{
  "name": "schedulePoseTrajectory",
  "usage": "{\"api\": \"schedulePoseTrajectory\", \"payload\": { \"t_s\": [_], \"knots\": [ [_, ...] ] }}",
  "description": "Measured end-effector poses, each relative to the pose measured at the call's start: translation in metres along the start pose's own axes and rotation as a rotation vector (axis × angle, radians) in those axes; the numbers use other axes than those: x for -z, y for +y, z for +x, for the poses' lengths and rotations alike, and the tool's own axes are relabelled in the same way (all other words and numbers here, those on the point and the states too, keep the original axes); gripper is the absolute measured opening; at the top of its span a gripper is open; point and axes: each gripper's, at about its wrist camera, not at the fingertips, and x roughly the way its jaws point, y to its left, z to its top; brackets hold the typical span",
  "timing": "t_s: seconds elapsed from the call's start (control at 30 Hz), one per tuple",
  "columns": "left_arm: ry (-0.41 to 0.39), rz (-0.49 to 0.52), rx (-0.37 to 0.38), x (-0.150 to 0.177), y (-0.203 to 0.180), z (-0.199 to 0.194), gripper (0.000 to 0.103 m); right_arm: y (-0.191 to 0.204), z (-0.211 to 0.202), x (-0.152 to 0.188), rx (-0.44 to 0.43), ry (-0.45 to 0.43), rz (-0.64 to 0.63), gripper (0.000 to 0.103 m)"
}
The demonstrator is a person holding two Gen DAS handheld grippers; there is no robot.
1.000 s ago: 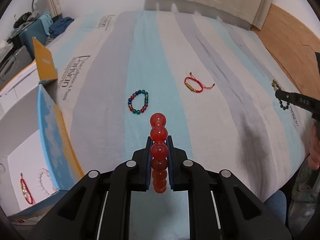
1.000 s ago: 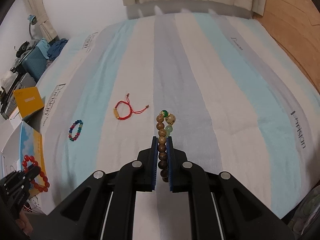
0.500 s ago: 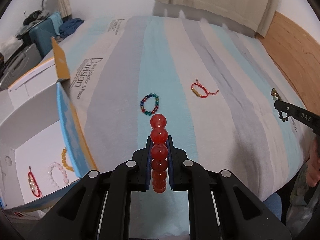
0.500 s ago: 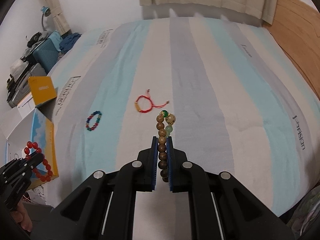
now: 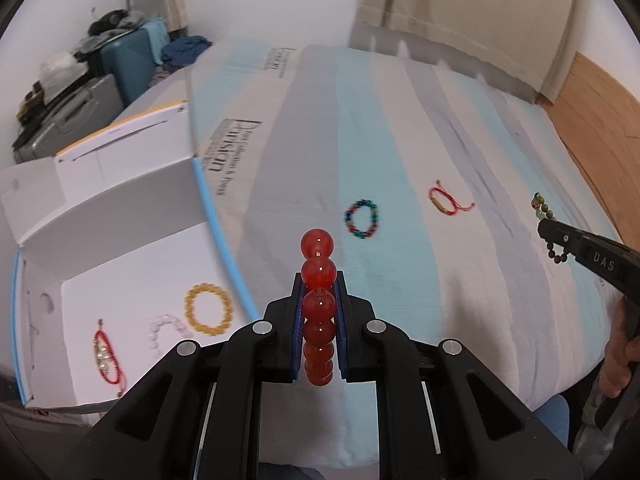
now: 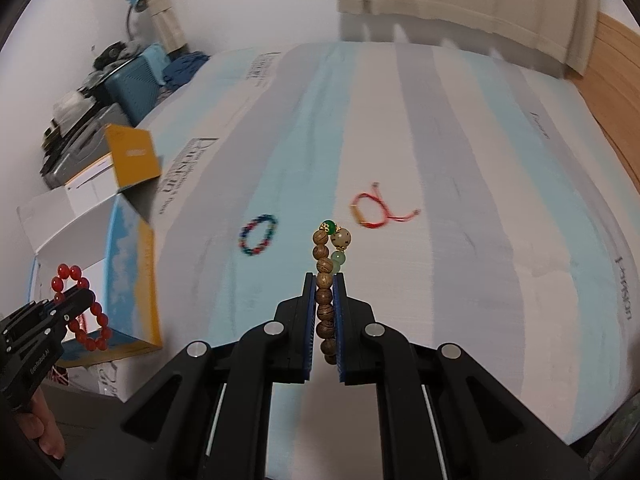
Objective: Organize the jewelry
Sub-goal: 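Carry the red and brown bead bracelets with both tools over the white box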
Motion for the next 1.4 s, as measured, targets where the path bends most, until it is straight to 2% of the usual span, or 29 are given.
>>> {"api": "schedulePoseTrajectory", "payload": {
  "t_s": [0.77, 1.13, 1.4],
  "knots": [
    [-0.032, -0.203, -0.154, 0.028, 0.161, -0.054, 0.012, 0.204, 0.012, -0.002, -0.182, 0.004, -0.253, 0.008],
    [0.008, -0.288, -0.187, 0.064, 0.222, -0.050, 0.012, 0.288, 0.032, 0.024, -0.239, 0.052, -0.351, 0.008],
    [0.036, -0.317, -0.191, 0.077, 0.244, -0.036, 0.012, 0.319, 0.057, 0.039, -0.245, 0.102, -0.389, 0.008]
  ]
}}
